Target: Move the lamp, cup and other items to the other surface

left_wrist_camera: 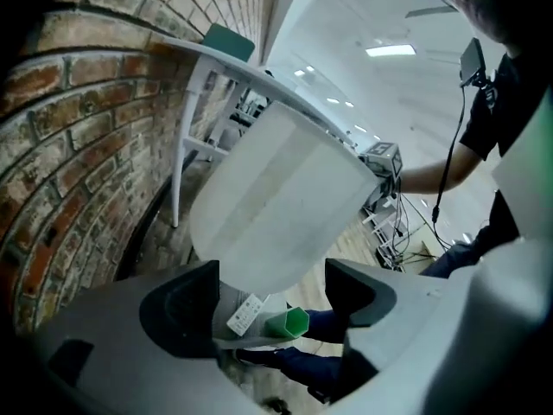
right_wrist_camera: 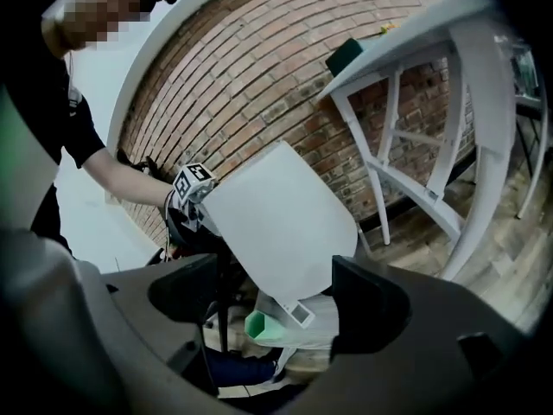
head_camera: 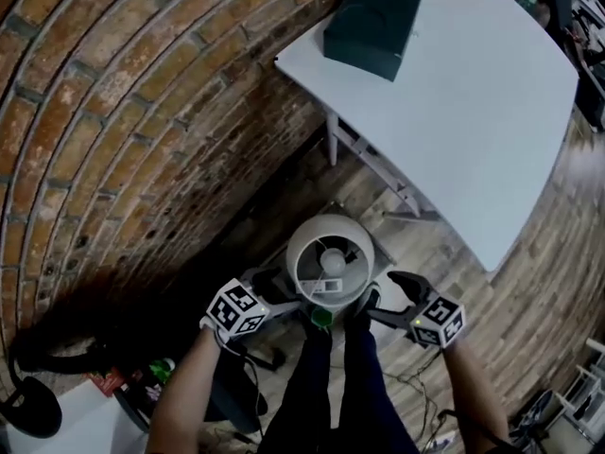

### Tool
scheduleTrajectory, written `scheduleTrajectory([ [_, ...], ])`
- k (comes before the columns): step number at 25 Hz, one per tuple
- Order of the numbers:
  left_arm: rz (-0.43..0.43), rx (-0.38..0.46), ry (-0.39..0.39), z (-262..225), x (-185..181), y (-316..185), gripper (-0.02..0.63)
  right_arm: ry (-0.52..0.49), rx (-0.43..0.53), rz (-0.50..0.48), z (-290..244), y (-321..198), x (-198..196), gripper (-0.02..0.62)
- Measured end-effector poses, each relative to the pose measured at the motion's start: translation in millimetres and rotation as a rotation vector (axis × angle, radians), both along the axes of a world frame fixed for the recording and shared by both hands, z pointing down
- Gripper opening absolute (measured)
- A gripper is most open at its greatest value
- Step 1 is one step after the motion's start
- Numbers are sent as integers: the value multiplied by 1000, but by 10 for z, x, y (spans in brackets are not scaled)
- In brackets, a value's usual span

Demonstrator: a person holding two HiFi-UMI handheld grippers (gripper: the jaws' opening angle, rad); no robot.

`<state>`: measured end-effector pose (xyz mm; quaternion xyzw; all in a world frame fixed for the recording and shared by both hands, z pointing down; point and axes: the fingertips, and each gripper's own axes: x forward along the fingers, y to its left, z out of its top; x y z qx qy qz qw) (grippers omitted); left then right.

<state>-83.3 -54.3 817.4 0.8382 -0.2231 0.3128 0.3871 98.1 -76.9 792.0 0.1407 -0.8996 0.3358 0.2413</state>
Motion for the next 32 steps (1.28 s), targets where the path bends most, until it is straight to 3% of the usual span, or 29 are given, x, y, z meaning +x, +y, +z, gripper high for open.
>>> scheduleTrajectory([
  [7,85,-66,28,434,11,-56,376,7,-78,-76,496,-159,-7,415],
  [13,150,-132,53,709,-70,-8,389,3,-140,-184,630,-149,-224,463],
  [16,194,-146,75,758,-88,-82,394,7,-139,-269,733,-122,-304,466],
  [22,263,-182,110,808,-30,-123,413,26,-107,-336,911,-204,-335,498],
  [29,375,-157,106,772,115,-80,420,18,-146,-404,1010,-147,-384,520],
  [32,369,-137,98,755,138,-71,420,31,-147,-400,1006,-127,-369,522],
])
